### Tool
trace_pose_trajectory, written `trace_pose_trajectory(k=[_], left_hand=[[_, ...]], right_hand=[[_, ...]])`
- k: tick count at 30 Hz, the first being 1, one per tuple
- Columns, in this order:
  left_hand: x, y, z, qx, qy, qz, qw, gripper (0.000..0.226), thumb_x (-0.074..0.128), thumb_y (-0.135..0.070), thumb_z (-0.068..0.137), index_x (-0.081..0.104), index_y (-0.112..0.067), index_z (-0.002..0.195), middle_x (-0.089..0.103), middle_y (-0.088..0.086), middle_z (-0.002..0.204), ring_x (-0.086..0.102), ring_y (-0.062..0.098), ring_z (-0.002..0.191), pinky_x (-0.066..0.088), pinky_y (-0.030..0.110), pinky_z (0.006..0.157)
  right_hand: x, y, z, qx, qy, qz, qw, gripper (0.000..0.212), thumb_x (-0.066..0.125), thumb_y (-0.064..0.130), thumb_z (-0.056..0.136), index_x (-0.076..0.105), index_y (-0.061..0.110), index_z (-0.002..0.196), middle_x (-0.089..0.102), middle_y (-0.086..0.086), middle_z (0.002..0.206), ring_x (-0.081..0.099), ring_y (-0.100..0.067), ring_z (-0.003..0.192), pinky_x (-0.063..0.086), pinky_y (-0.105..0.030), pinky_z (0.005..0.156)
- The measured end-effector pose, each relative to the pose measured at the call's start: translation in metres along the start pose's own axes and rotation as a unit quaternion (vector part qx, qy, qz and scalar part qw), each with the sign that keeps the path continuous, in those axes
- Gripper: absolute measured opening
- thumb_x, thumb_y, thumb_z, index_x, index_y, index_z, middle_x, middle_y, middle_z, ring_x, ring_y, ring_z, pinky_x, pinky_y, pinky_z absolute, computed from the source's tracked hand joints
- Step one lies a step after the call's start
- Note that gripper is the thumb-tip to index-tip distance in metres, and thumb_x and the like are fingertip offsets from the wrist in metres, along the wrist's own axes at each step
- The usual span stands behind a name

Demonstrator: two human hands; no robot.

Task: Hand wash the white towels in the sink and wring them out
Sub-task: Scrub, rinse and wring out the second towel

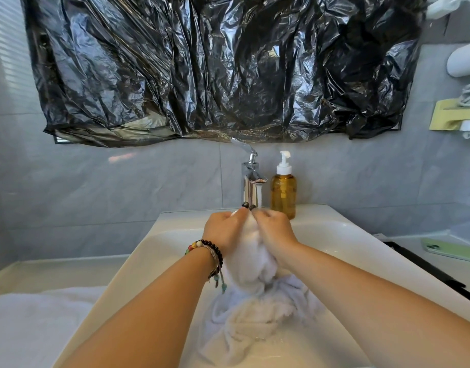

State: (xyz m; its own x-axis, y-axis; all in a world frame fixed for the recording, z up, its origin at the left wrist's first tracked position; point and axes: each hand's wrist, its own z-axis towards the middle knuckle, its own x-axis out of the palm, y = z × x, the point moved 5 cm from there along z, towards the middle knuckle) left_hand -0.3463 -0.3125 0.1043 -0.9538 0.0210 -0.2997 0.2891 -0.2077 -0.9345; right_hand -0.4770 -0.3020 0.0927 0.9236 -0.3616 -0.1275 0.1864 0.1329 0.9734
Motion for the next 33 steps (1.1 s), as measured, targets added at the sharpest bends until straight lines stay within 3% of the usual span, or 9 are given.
trace_pose_trajectory(k=[2,7,10,14,20,23,27,31,33], left_hand=[[-0.007,0.002,0.002,-0.005,-0.023,-0.032,0.999,0.038,0.064,-0.041,0.082,0.046,-0.015,0.063,0.043,0.008,0.067,0.039,0.020,0.065,0.032,0.031,0.065],[-0.015,0.013,0.010,-0.027,-0.030,-0.009,0.999,0.036,0.054,-0.022,0.096,0.046,-0.014,0.062,0.048,0.004,0.064,0.044,0.023,0.065,0.035,0.030,0.064],[-0.010,0.007,0.007,0.007,-0.015,0.011,1.000,0.034,0.048,-0.016,0.099,0.044,-0.014,0.065,0.044,0.001,0.063,0.042,0.020,0.062,0.033,0.029,0.063],[-0.008,-0.002,0.003,0.043,0.004,-0.023,0.999,0.036,0.047,-0.021,0.103,0.050,-0.017,0.068,0.049,-0.002,0.062,0.045,0.013,0.058,0.037,0.026,0.056],[-0.015,0.005,0.008,0.027,0.037,-0.077,0.996,0.023,0.053,-0.009,0.099,0.063,-0.013,0.079,0.059,0.004,0.074,0.053,0.018,0.067,0.043,0.027,0.059],[-0.008,0.004,0.002,0.032,0.095,-0.095,0.990,0.017,0.060,0.004,0.092,0.071,-0.009,0.090,0.070,0.009,0.086,0.064,0.022,0.075,0.054,0.032,0.065],[-0.006,-0.001,-0.003,0.056,0.075,-0.070,0.993,0.022,0.071,0.011,0.081,0.070,-0.010,0.073,0.069,0.005,0.073,0.063,0.017,0.067,0.050,0.018,0.053],[-0.014,0.000,0.004,0.046,-0.032,0.072,0.996,0.020,0.085,-0.015,0.074,0.066,-0.020,0.072,0.061,-0.004,0.066,0.056,0.013,0.063,0.040,0.013,0.052],[-0.010,0.007,0.002,-0.032,-0.005,0.071,0.997,0.016,0.078,-0.020,0.083,0.064,-0.012,0.080,0.066,0.003,0.070,0.063,0.014,0.059,0.048,0.021,0.053]], right_hand=[[0.003,-0.003,-0.001,-0.008,0.029,-0.001,1.000,0.024,0.052,0.024,0.098,0.057,0.016,0.075,0.054,-0.002,0.071,0.050,-0.017,0.066,0.043,-0.029,0.062],[0.014,-0.009,0.013,0.009,0.016,-0.038,0.999,0.020,0.053,0.019,0.096,0.067,0.009,0.087,0.065,-0.006,0.087,0.059,-0.026,0.085,0.048,-0.033,0.078],[0.015,-0.006,0.018,0.027,-0.030,-0.083,0.996,0.034,0.052,0.036,0.096,0.062,0.004,0.092,0.055,-0.012,0.089,0.050,-0.025,0.081,0.039,-0.031,0.072],[0.017,-0.012,0.019,0.078,0.055,-0.044,0.994,0.056,0.051,0.057,0.089,0.066,0.006,0.104,0.067,-0.009,0.096,0.063,-0.027,0.090,0.051,-0.038,0.089],[-0.033,-0.002,0.014,0.009,0.188,0.062,0.980,0.006,0.064,0.005,0.088,0.069,0.009,0.087,0.066,-0.010,0.076,0.060,-0.018,0.061,0.042,-0.023,0.052],[-0.053,0.006,0.011,0.009,0.228,0.054,0.972,0.014,0.062,-0.001,0.087,0.070,0.007,0.094,0.069,-0.011,0.084,0.064,-0.022,0.070,0.049,-0.026,0.055],[-0.055,0.014,0.005,0.005,0.239,0.032,0.971,0.025,0.055,-0.017,0.084,0.068,0.004,0.087,0.069,-0.010,0.078,0.066,-0.021,0.070,0.053,-0.025,0.056],[-0.046,0.021,-0.004,-0.002,0.281,0.011,0.960,0.027,0.060,-0.016,0.081,0.075,0.007,0.082,0.070,-0.011,0.077,0.066,-0.020,0.075,0.055,-0.026,0.068],[-0.040,0.021,-0.010,0.000,0.315,0.004,0.949,0.025,0.064,-0.011,0.082,0.077,0.009,0.089,0.072,-0.014,0.091,0.067,-0.022,0.086,0.052,-0.035,0.084]])
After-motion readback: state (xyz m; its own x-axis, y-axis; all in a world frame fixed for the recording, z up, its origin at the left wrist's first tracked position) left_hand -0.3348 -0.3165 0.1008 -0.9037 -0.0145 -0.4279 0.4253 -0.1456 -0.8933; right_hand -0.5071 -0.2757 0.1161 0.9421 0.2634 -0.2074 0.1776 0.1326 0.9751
